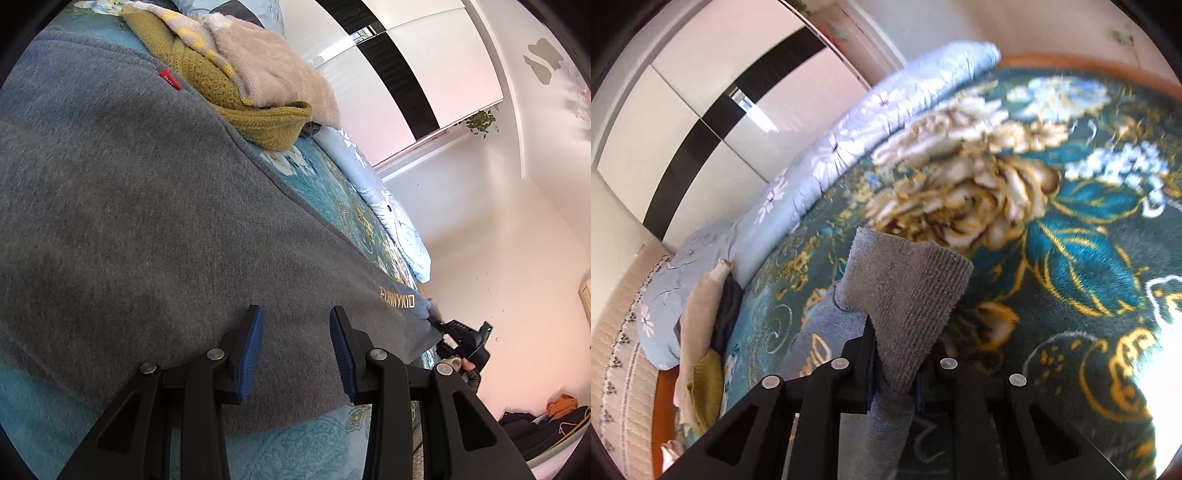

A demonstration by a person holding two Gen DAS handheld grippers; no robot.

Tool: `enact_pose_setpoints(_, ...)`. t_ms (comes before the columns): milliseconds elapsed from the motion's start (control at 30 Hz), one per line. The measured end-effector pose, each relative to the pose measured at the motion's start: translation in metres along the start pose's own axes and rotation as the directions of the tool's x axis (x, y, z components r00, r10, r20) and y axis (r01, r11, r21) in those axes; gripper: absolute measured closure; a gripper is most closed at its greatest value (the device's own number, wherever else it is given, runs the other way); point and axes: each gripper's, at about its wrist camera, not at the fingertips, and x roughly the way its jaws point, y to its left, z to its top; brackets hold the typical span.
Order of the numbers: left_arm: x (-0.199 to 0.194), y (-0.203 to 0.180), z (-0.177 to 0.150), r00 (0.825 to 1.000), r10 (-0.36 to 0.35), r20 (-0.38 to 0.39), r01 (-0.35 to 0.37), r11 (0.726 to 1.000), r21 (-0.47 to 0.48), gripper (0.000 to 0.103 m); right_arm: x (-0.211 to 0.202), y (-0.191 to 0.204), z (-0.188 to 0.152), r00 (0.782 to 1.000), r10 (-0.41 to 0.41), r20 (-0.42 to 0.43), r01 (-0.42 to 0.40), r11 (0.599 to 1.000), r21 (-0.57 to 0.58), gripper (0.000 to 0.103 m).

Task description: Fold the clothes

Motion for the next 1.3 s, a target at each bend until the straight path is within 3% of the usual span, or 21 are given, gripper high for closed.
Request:
enact_pose_setpoints(167, -0.007, -0.007, -0.001, 0.999, 0.04, 0.023, -0.041, 0.999, 0.03, 0.058, -0.038, 0.089, -0.024, 0.997, 0.01, 0.081, 0.011, 0.967, -0.256, 0.086)
enact_pose_setpoints(300, -0.017, -0.01, 0.001, 0.997, 0.055, 0.061, -0.058, 0.997, 0.051, 0.056, -0.061, 0.161, -0.061, 0.994, 0.056, 0.094, -0.004, 0.878, -0.478, 0.086)
enact_pose_setpoints(400, -0.024, -0.011, 0.002, 0.995, 0.056, 0.087, -0.061, 0.997, 0.055, 0.055, -0.05, 0.2, -0.105, 0.998, 0.054, 0.013, -0.036, 0.808, -0.589, 0.086)
enact_pose_setpoints(567, -0.032, -0.007, 0.004, 0.993, 0.048, 0.107, -0.052, 0.998, 0.039, 0.054, -0.026, 0.232, -0.173, 0.996, 0.035, -0.082, -0.08, 0.752, -0.655, 0.086)
enact_pose_setpoints(733, -0.037, -0.003, 0.007, 0.992, 0.034, 0.122, -0.037, 0.999, 0.018, 0.053, -0.009, 0.254, -0.225, 0.996, -0.046, -0.08, -0.034, 0.628, -0.778, 0.083)
enact_pose_setpoints(833, -0.037, -0.003, 0.006, 0.992, 0.037, 0.119, -0.04, 0.999, 0.018, 0.051, -0.011, 0.255, -0.232, 0.995, -0.055, -0.086, -0.033, 0.623, -0.782, 0.081)
enact_pose_setpoints(1000, -0.033, -0.003, 0.005, 0.993, 0.048, 0.108, -0.05, 0.999, 0.019, 0.051, -0.021, 0.251, -0.234, 0.984, -0.014, -0.18, -0.128, 0.65, -0.749, 0.065)
enact_pose_setpoints(1200, -0.031, -0.004, 0.004, 0.993, 0.064, 0.1, -0.067, 0.997, 0.03, 0.051, -0.044, 0.254, -0.235, 0.967, 0.066, -0.244, -0.233, 0.607, -0.76, 0.062)
enact_pose_setpoints(1300, -0.03, -0.004, 0.003, 0.994, 0.061, 0.096, -0.065, 0.997, 0.036, 0.051, -0.053, 0.248, -0.214, 0.973, 0.086, -0.213, -0.221, 0.602, -0.767, 0.056)
